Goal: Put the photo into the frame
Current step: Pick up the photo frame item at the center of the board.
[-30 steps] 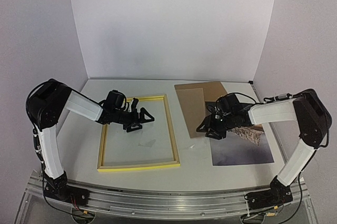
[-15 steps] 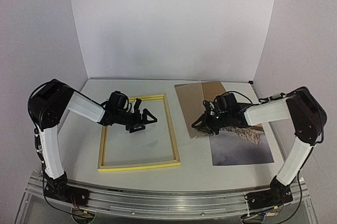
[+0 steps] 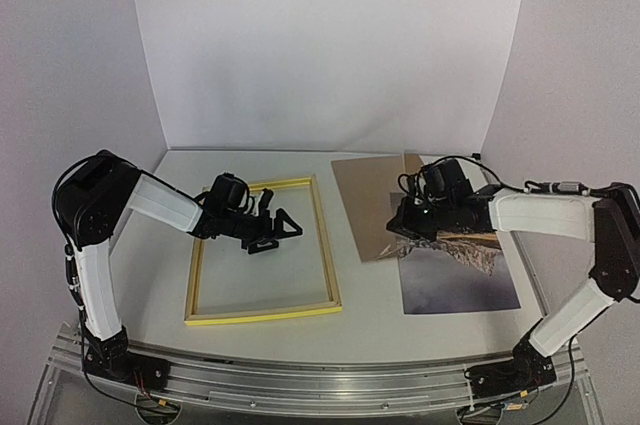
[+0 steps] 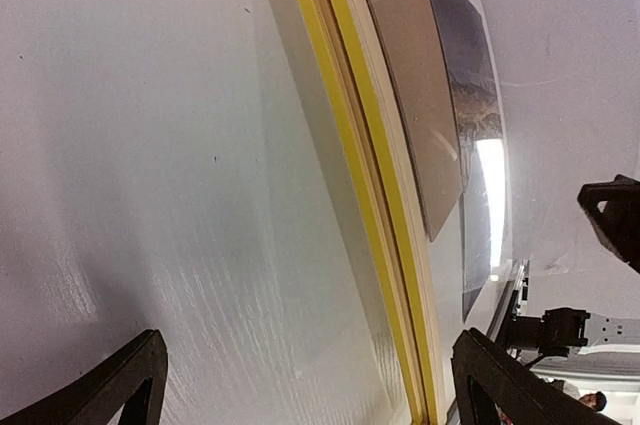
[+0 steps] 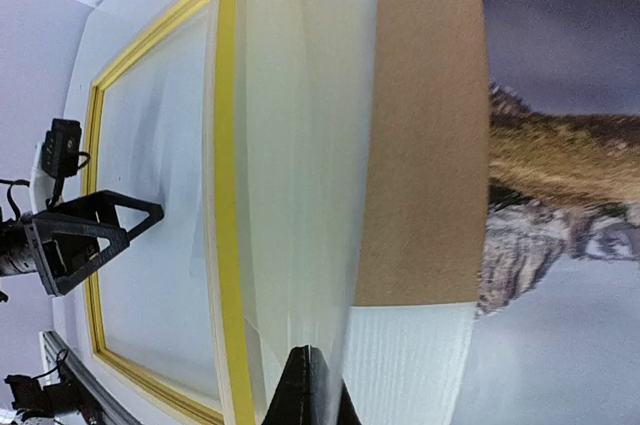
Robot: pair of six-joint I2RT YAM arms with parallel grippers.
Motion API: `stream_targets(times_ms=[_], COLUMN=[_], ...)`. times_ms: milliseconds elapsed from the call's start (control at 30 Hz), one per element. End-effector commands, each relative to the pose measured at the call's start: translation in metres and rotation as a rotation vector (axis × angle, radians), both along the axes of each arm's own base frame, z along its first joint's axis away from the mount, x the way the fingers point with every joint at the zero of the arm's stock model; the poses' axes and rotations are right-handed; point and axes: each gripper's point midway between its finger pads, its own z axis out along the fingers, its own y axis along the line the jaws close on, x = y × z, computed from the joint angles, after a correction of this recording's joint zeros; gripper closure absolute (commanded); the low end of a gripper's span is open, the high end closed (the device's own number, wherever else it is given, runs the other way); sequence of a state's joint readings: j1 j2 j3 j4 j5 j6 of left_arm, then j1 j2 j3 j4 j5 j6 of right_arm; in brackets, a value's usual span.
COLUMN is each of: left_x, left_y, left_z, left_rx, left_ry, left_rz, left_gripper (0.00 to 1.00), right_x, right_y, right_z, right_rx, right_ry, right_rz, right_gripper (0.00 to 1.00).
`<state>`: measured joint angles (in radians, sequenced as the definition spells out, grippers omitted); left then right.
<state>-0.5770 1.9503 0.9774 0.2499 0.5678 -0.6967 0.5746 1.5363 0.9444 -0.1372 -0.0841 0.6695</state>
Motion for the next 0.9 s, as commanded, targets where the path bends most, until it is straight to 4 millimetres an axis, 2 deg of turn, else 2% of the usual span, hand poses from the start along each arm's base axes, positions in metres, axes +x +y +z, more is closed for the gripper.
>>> stream_targets(times_ms=[0, 133, 267, 333, 400, 500, 567, 700, 800, 867], left_x=[-0.016, -0.006, 0.007, 0.015, 0.021, 0.020, 0.012, -0.005, -0.017, -0.020], left_y=[0.015, 0.009, 0.008, 0.015, 0.037, 0.092, 0.136, 0.209, 0.235, 0.239], left_z=[-0.027, -0.007, 0.030, 0.051, 0.064, 0.069, 0.065, 0.054, 0.040, 0.034], left_rx=[0.126, 0.121, 0.134, 0.172, 0.265, 0.463, 0.566, 0.600, 0.559, 0.538], left_ry=[0.104, 0.053, -0.021, -0.070, -0.096, -0.088, -0.053, 0.038, 0.086, 0.094], left_rz=[0.011, -0.006, -0.001, 0.042, 0.132, 0.325, 0.446, 0.605, 0.644, 0.652], left_gripper=[0.00, 0.00, 0.00, 0.00, 0.00, 0.00, 0.00, 0.00, 0.01, 0.02], right_x=[0.013, 0.005, -0.011, -0.021, -0.032, -0.045, -0.053, -0.064, -0.066, -0.066], right_y=[-0.049, -0.053, -0.041, -0.031, -0.021, -0.015, -0.009, 0.010, 0.025, 0.034], right_z=[0.071, 0.122, 0.175, 0.196, 0.211, 0.226, 0.234, 0.234, 0.232, 0.228], right_rx=[-0.200, -0.192, -0.092, -0.024, 0.039, 0.101, 0.138, 0.212, 0.265, 0.292], right_ry=[-0.234, -0.342, -0.447, -0.477, -0.491, -0.507, -0.512, -0.478, -0.453, -0.428], right_rz=[-0.099, -0.051, 0.045, 0.109, 0.170, 0.224, 0.268, 0.376, 0.447, 0.488], right_gripper=[1.00, 1.00, 1.00, 1.00, 1.00, 1.00, 1.00, 1.00, 1.00, 1.00])
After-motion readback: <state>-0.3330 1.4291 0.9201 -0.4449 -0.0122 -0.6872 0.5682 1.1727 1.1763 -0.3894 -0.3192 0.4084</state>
